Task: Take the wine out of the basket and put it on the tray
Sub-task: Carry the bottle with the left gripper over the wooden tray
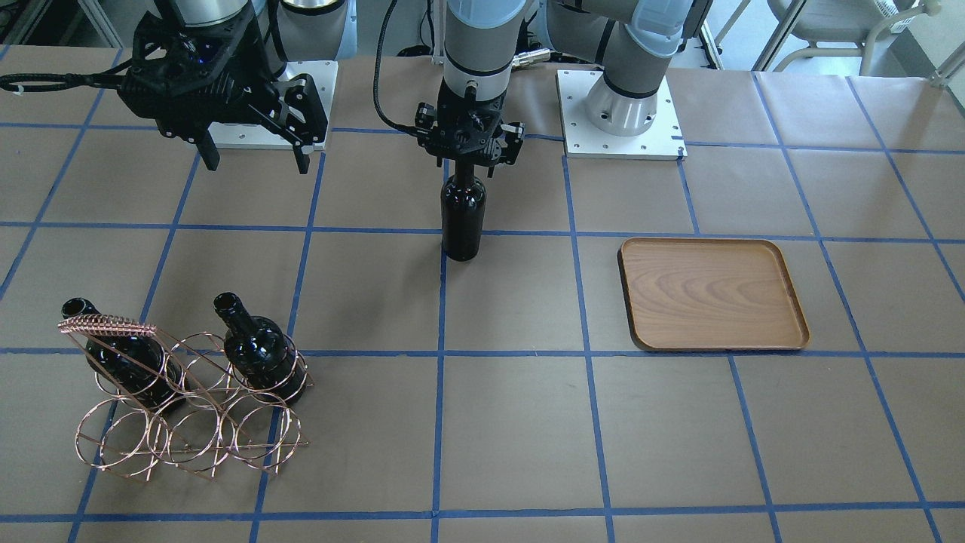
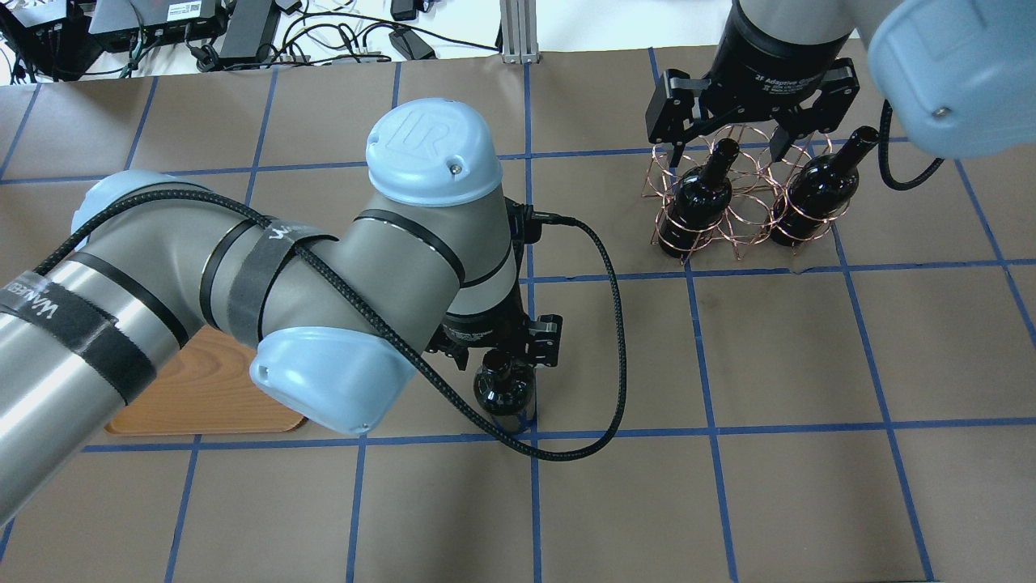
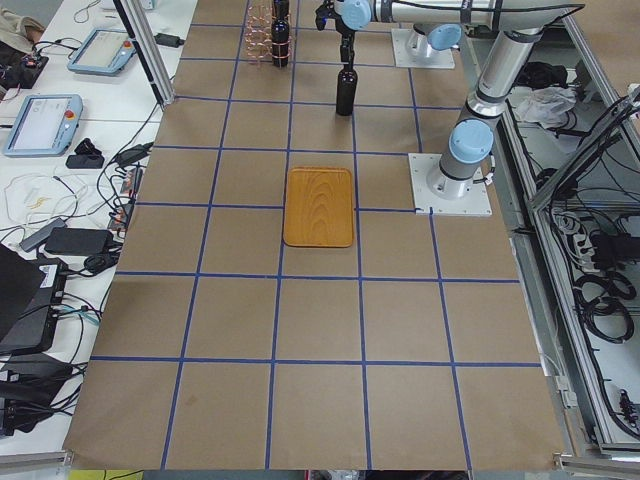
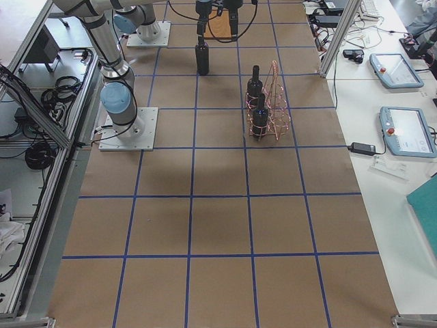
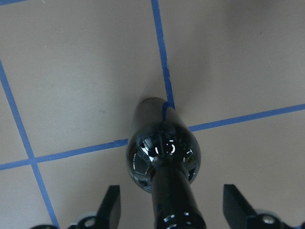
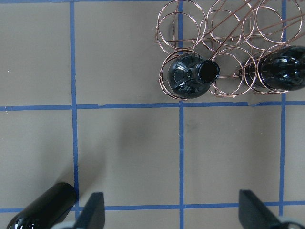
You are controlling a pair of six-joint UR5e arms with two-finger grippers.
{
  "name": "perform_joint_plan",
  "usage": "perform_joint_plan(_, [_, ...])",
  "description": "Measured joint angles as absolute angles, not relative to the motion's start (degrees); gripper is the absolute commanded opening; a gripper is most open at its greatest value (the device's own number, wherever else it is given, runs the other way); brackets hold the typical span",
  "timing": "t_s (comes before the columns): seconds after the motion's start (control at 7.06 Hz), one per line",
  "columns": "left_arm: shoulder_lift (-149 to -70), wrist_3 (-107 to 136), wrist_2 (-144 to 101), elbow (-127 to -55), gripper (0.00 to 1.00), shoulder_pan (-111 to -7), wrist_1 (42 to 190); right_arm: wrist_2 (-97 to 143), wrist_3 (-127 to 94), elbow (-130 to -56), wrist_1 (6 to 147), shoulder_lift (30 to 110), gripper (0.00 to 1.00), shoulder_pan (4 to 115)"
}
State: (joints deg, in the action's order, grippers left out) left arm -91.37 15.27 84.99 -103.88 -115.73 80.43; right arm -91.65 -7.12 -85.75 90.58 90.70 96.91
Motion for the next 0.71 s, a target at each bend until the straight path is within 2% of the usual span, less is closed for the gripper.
perform_joint_plan(0.71, [-91.71,14.24,85.13,-102.66,0.00,-115.50,81.11,-91.58,-7.12,-85.78,90.61,90.70,1.00,96.94])
